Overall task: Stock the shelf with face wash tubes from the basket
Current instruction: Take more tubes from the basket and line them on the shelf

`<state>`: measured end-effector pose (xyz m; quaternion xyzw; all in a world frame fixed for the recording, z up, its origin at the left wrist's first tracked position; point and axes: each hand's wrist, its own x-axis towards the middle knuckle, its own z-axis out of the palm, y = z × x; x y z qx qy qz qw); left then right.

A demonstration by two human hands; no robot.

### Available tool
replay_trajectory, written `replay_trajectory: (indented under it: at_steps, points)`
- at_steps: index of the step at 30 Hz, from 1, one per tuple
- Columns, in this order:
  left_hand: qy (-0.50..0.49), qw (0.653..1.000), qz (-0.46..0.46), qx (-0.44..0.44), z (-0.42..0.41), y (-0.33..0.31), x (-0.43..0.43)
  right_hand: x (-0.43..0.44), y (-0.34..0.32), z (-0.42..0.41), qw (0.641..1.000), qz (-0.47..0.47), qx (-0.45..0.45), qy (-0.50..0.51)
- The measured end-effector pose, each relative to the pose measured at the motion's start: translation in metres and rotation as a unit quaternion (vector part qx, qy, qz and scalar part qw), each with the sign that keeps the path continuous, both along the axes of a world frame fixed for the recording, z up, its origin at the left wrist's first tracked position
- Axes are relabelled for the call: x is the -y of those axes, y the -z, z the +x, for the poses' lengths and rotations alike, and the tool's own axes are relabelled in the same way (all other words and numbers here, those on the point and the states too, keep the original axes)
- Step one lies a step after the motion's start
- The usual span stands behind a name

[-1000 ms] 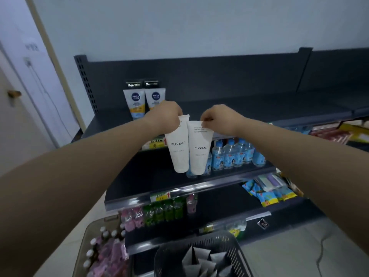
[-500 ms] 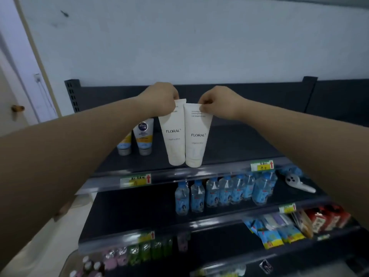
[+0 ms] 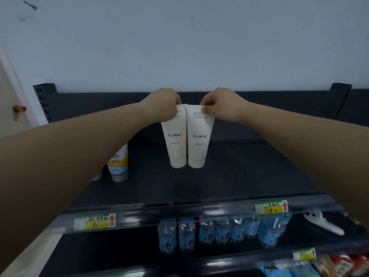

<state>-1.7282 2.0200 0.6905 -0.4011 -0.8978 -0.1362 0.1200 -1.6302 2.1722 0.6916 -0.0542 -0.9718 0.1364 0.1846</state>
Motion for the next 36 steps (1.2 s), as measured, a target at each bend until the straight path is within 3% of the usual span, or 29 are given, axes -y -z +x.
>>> replay_trajectory:
  at_steps: [17,36]
  points:
    - [-0.045,0.998,-0.019,-0.044,-0.066,0.037,-0.060,-0.070,0.046,-0.086,1.000,-0.023,-0.001,0.011]
    - [-0.063,0.997,-0.038,-0.020,-0.089,0.058,-0.073,-0.079,0.057,-0.107,0.999,-0.011,0.030,0.016]
